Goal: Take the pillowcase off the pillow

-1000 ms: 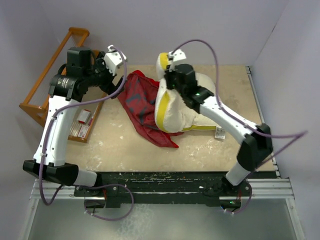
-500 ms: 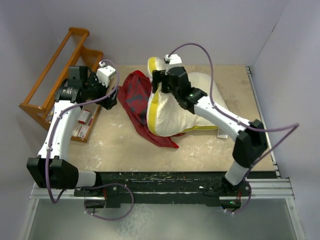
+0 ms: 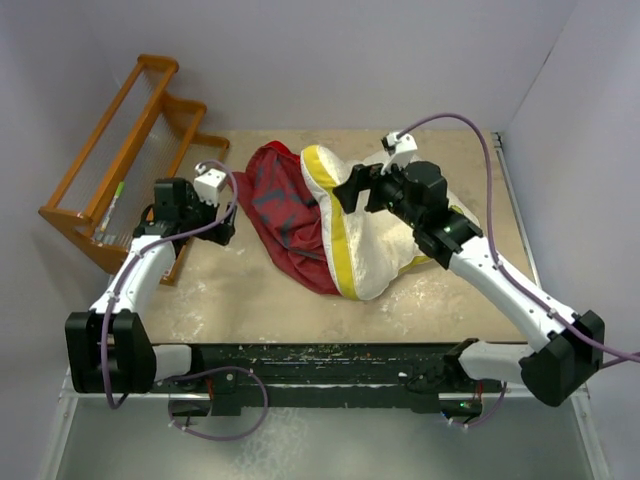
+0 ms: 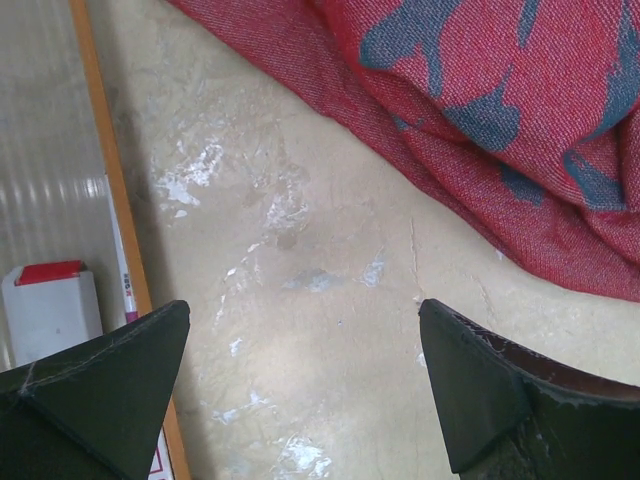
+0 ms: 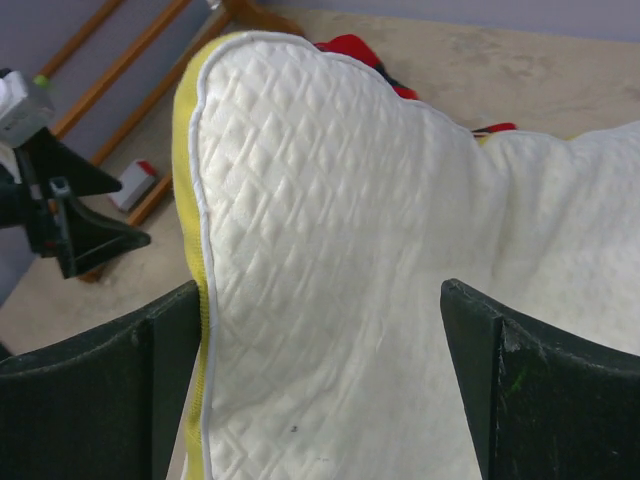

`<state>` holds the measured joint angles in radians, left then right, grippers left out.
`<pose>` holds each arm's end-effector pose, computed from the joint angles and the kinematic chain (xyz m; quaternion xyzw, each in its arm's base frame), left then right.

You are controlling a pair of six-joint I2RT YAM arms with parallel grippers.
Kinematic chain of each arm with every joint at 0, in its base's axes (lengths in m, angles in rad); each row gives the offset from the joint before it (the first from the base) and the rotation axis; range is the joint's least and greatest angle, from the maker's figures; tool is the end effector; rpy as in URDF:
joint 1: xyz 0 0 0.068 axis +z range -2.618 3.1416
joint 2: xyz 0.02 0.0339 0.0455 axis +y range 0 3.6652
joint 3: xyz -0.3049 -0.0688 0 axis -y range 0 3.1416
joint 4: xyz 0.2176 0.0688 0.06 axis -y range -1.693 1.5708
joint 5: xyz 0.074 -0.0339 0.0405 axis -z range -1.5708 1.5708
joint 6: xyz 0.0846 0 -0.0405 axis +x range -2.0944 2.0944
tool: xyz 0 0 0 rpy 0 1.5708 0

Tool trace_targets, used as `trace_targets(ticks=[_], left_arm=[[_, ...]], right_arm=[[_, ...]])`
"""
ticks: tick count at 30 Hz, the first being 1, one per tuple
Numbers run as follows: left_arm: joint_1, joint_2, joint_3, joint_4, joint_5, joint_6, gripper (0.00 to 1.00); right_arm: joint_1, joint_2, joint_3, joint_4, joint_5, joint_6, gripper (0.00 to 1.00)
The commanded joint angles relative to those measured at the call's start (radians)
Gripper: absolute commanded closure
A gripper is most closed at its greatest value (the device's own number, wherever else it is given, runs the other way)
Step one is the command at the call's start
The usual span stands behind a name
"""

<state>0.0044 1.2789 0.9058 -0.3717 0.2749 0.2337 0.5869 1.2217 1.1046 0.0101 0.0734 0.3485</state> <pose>0.2711 -0.0218 0.2767 0.1584 0.8950 -0.0774 0.4097 0.2501 0.1589 0.4173 -0.0641 0.7410 0.2767 0.6084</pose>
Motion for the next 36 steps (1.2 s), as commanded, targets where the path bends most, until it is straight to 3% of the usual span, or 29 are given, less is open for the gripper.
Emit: trace_targets(ticks=[1,5,11,19,23,28,33,36], left_arm=[[0.005,-0.081,-0.017,0.158,-0.015,-0.050,0.00],[0.005,-0.124,-0.028,0.163,-0.009,-0.048,0.00],[0.005,-0.127,-0.081,0.231,-0.014,-0.057,0.00],[0.004,-0.123,-0.278,0.436,-0.038,-0.026,0.00],[0.005,-0.180,-0.380,0.500,-0.011,-0.026,0.00],[0.006,-0.299,-0.431,0.468,0.047,-0.050,0.00],[0.006,-0.357,-0.473,0.469,0.019,-0.097,0.01],[0.007,-0.386,-0.539,0.515,-0.022,-0.134,0.00]], right_arm=[[-0.091,0.090,0.100,0.116,-0.388,0.124,0.00],[-0.096,0.131,0.192,0.116,-0.312,0.146,0.00],[-0.116,0.004,0.089,0.098,-0.045,0.143,0.00],[-0.116,-0.339,-0.285,0.033,0.455,0.138,0.00],[-0.116,-0.494,-0.410,-0.140,0.692,0.231,0.00],[-0.116,-0.666,-0.549,-0.195,0.806,0.220,0.00],[-0.116,-0.851,-0.629,-0.222,0.934,0.182,0.00],[-0.116,-0.942,-0.667,-0.151,0.980,0.042,0.00]])
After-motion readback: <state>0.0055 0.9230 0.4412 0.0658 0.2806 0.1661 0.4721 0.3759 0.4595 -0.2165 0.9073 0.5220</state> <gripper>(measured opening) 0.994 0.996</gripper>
